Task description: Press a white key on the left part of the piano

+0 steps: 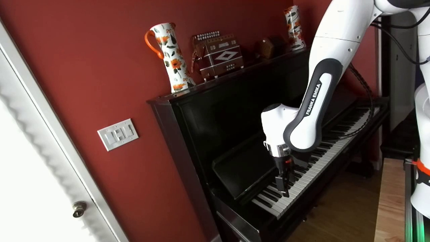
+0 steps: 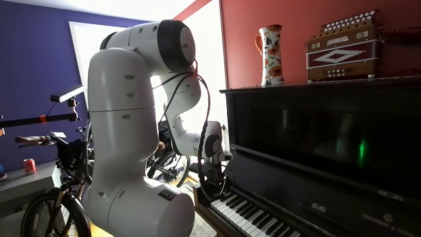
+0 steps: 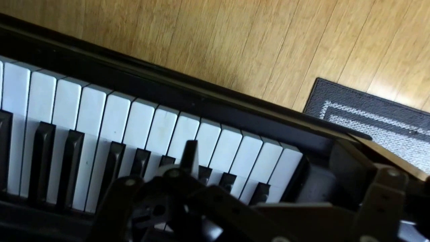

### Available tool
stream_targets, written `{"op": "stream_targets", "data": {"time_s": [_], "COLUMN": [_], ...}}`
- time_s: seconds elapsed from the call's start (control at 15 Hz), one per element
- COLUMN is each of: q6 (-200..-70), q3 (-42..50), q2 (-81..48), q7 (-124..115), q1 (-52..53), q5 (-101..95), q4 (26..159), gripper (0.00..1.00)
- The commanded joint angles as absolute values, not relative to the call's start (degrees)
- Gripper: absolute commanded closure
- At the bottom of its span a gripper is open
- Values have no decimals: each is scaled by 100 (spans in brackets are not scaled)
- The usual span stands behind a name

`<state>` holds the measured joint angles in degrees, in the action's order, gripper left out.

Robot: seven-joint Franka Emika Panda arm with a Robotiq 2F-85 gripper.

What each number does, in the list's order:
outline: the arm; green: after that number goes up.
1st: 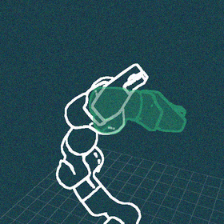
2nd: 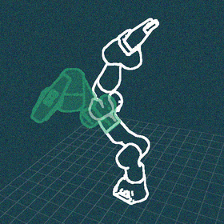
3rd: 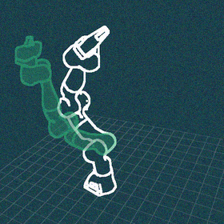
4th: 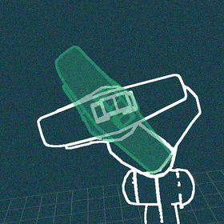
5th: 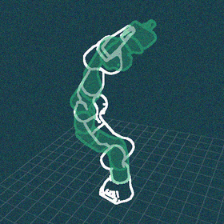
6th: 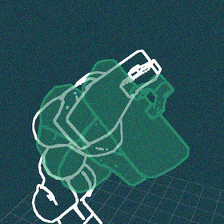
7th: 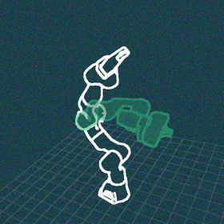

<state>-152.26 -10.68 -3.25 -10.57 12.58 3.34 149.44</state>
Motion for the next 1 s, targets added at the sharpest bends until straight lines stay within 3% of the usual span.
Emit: {"op": "stream_targets", "data": {"time_s": [0.0,0.47,0.6,0.93], "q6": [-15252,-15467,-15527,-15840], "q3": [-1086,-981,-944,-855], "q2": [-375,-543,-596,-876], "q7": [-1077,-1257,-1235,-1271], "q1": [1224,1148,1112,1073], "q5": [316,289,347,271], "q4": [14942,14985,14982,14935], "gripper": [0,0,28,67]}}
